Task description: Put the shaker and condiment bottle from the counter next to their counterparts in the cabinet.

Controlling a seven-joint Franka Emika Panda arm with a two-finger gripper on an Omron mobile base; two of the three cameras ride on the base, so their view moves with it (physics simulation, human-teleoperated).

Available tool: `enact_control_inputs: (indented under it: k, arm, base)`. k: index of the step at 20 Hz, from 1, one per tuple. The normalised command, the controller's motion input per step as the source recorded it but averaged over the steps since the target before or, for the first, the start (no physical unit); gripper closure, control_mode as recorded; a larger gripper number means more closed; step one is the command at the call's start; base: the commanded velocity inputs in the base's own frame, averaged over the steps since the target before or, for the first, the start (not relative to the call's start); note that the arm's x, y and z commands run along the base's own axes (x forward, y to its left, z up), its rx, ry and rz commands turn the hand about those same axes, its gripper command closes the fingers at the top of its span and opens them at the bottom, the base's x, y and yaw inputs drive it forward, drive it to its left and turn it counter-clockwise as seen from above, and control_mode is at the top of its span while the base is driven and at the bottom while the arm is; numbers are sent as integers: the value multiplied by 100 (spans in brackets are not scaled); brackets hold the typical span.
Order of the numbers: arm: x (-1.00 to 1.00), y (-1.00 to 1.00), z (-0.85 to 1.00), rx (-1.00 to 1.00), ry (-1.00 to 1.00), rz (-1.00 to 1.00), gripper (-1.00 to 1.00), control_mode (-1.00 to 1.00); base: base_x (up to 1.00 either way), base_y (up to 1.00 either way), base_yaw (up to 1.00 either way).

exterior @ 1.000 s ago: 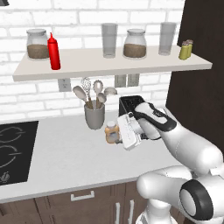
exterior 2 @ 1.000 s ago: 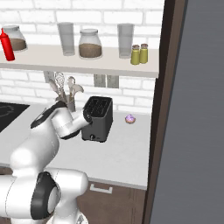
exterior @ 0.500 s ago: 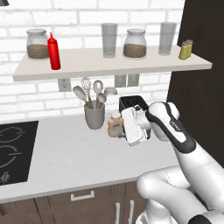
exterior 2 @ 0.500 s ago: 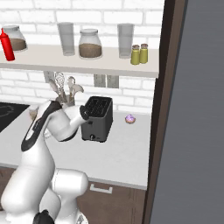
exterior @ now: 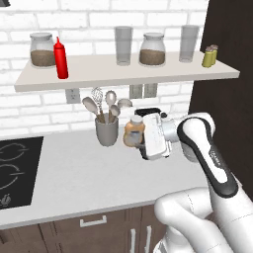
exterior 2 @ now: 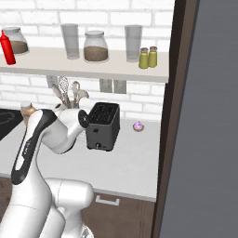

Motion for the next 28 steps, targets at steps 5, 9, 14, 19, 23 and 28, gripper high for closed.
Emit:
enact_control_inputs:
  k: [5, 9, 14, 19, 23, 28]
  arm:
    - [-28, 0, 78, 0, -1, -4, 100, -100]
    - [-23, 0, 68, 0, 0, -4, 100, -100]
    - [-1, 0, 39, 0, 0, -5, 100, -100]
    - [3, 1, 38, 0, 0, -3, 100, -100]
    - [0, 9, 45, 2, 0, 0, 100, -100]
    - [13, 11, 41, 1, 0, 0, 100, -100]
  base:
    - [0, 0, 0]
    - [0, 0, 0]
    - [0, 0, 0]
    - [0, 0, 0]
    - [0, 0, 0]
    - [0, 0, 0]
